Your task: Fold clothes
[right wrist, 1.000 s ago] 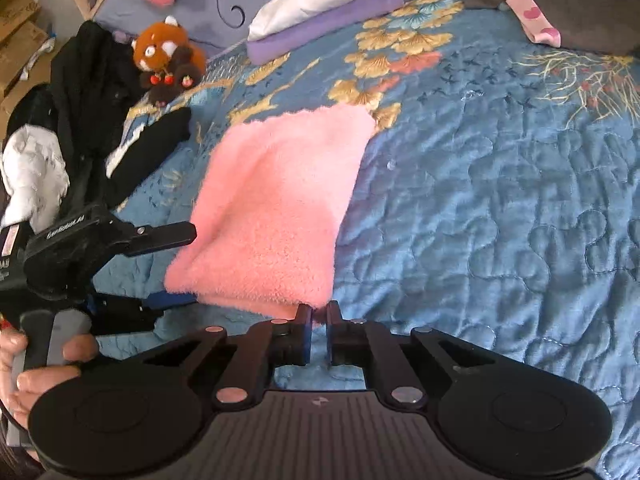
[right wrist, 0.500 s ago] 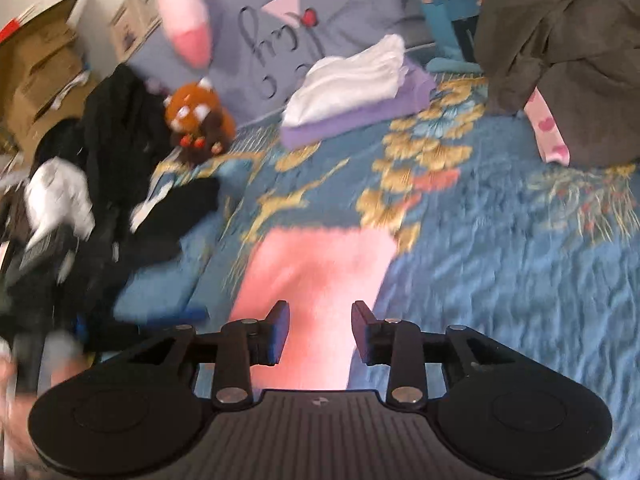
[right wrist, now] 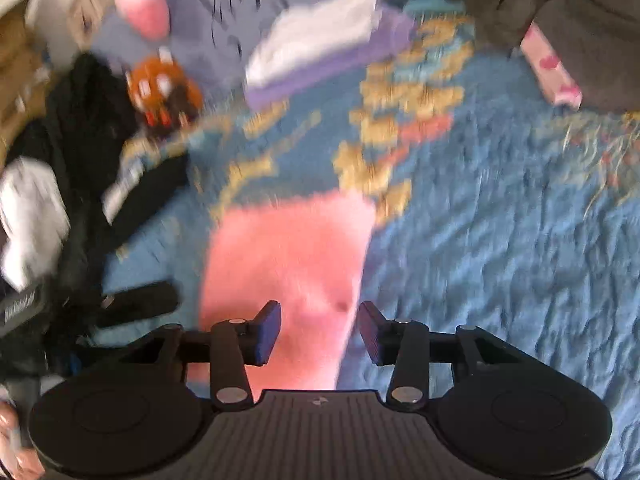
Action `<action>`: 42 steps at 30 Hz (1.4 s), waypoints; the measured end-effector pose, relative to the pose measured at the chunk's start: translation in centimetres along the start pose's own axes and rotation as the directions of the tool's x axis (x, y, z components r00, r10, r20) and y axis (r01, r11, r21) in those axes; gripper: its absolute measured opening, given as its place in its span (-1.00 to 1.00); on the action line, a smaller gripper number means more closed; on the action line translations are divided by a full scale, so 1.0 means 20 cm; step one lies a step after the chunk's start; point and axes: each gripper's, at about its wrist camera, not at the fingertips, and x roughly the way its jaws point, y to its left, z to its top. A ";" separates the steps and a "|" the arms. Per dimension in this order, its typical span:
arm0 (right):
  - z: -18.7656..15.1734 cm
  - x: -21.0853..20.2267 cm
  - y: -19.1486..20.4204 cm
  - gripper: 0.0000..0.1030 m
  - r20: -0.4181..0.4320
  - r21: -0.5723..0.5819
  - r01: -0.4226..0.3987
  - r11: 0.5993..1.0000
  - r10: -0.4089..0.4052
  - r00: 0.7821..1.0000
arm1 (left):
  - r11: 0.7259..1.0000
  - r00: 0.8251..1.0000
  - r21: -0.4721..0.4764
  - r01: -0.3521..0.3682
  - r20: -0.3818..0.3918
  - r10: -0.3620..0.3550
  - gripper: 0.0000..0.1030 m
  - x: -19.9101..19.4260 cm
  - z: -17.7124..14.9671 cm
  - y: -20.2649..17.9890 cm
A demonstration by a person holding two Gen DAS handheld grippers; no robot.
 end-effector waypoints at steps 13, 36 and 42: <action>0.11 0.30 -0.23 0.01 -0.070 0.336 -0.188 0.923 0.224 0.972 | 0.952 0.994 -0.292 0.089 -0.029 -0.102 0.77 -0.09 -0.16 0.17; 0.10 0.33 -0.28 0.01 -0.039 0.388 -0.213 0.896 0.247 0.968 | 0.858 0.995 -0.507 0.087 0.000 -0.102 0.57 0.22 -0.24 0.41; 0.08 0.32 -0.28 -0.68 -0.015 0.388 -0.181 0.904 0.203 0.979 | 0.879 0.999 -0.475 0.035 -0.002 -0.041 0.07 0.20 -0.24 0.40</action>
